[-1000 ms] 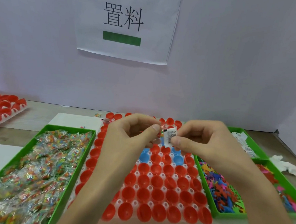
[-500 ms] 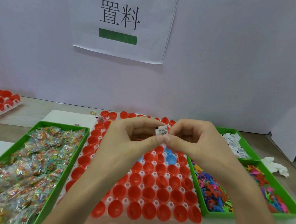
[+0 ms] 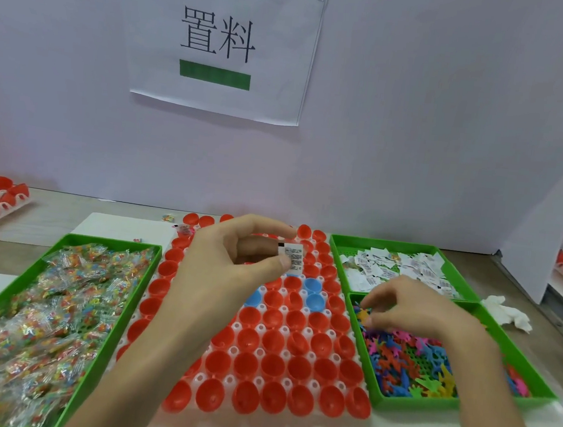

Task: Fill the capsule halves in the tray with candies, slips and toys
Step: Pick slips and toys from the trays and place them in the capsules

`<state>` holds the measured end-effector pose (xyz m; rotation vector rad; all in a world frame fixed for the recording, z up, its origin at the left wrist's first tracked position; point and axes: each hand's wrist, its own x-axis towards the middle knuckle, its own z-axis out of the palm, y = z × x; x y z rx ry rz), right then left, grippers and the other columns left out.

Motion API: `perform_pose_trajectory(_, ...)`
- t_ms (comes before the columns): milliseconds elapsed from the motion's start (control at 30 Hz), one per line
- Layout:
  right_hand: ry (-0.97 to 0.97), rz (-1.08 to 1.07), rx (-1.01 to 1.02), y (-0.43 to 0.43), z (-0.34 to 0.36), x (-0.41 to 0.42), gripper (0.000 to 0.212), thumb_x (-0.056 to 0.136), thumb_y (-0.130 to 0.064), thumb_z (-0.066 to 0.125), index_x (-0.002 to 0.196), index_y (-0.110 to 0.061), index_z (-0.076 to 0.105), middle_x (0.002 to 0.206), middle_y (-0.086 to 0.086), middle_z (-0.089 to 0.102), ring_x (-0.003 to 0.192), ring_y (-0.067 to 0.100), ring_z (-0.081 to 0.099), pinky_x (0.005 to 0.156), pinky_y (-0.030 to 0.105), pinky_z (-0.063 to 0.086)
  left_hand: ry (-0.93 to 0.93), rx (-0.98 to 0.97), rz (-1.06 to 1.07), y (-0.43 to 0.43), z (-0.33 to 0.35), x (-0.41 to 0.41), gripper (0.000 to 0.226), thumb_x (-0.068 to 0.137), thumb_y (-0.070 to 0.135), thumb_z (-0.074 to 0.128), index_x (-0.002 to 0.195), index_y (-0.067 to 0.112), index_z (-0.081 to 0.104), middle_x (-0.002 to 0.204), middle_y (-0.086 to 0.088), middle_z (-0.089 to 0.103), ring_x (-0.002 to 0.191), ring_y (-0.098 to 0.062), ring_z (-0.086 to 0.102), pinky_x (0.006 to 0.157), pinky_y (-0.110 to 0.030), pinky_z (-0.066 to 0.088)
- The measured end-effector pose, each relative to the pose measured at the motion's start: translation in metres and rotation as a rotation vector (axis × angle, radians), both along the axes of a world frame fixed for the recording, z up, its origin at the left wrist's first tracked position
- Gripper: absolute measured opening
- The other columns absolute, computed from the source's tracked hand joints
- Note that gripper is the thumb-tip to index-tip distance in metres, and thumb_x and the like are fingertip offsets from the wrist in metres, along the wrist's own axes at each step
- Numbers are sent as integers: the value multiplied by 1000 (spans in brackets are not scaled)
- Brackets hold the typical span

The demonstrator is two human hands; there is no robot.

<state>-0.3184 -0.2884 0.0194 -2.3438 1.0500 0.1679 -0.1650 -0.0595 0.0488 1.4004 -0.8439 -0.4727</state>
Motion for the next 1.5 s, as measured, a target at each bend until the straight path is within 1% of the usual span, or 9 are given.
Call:
perform_pose_trajectory(167, -78, -72, -41, 0, -12, 10, 13, 78, -7, 82, 77, -17, 75, 71, -1, 75, 72, 12, 72, 67, 24, 55, 7, 2, 21, -1, -1, 0, 25, 84, 4, 77, 93, 27, 76, 82, 4, 78, 80, -7, 75, 66, -8, 51)
perform_pose_trajectory(400, 14, -29, 39, -13, -7, -7, 26, 73, -6, 87, 90, -20, 73, 84, 3, 75, 84, 19, 72, 87, 39, 56, -9, -2, 44, -2, -2, 3, 23, 83, 4, 76, 92, 26, 75, 88, 6, 79, 85, -10, 75, 76, -19, 59)
perform_pose_trajectory(500, 97, -6, 34, -15, -8, -12, 35, 70, -9, 90, 96, -23, 72, 96, 2, 68, 88, 17, 67, 85, 37, 55, -11, 0, 45, -1, -2, 3, 23, 83, 4, 76, 91, 26, 75, 87, 7, 78, 84, -10, 75, 76, -19, 59)
perform_pose_trajectory(600, 77, -16, 39, -15, -10, -10, 33, 71, -1, 86, 92, -22, 72, 90, 2, 70, 78, 14, 69, 74, 31, 53, -9, 10, 31, -1, -3, 3, 23, 83, 4, 76, 93, 24, 75, 88, 6, 78, 85, -12, 76, 73, -21, 60)
perform_pose_trajectory(733, 15, -68, 29, -17, -8, -14, 26, 72, -3, 87, 85, -23, 77, 84, -6, 73, 81, 7, 67, 81, 35, 53, -5, 18, 18, -3, -4, 3, 22, 84, 4, 76, 94, 24, 76, 88, 4, 79, 84, -15, 76, 75, -26, 61)
perform_pose_trajectory(900, -81, -85, -17, -22, -4, -18, 30, 74, 8, 79, 77, -22, 76, 73, -7, 74, 70, 3, 69, 65, 20, 48, -6, 25, 12, -5, -6, 2, 22, 84, 4, 76, 94, 22, 76, 87, 3, 79, 82, -15, 76, 75, -26, 61)
perform_pose_trajectory(1100, -330, -123, -62, -23, 0, -17, 21, 77, 0, 81, 77, -20, 75, 70, -5, 75, 65, 5, 72, 70, 27, 50, -7, -4, 25, -5, -7, 3, 22, 84, 4, 75, 94, 24, 76, 87, 3, 79, 82, -15, 76, 76, -26, 61)
perform_pose_trajectory(1300, -470, -63, -8, -16, 7, -17, 21, 78, -4, 82, 75, -24, 76, 78, -10, 75, 67, 6, 72, 54, 6, 47, 25, -27, 19, -5, -8, 3, 23, 86, 4, 74, 95, 25, 75, 85, 1, 79, 81, -15, 76, 75, -23, 60)
perform_pose_trajectory(1500, -722, 235, 264, 19, 37, -10, 18, 74, -7, 82, 87, -18, 75, 94, 5, 76, 85, 24, 76, 77, 26, 59, 13, -24, 0, -7, -10, -3, 24, 85, 6, 76, 98, 25, 74, 81, 1, 78, 78, -11, 75, 71, -15, 55)
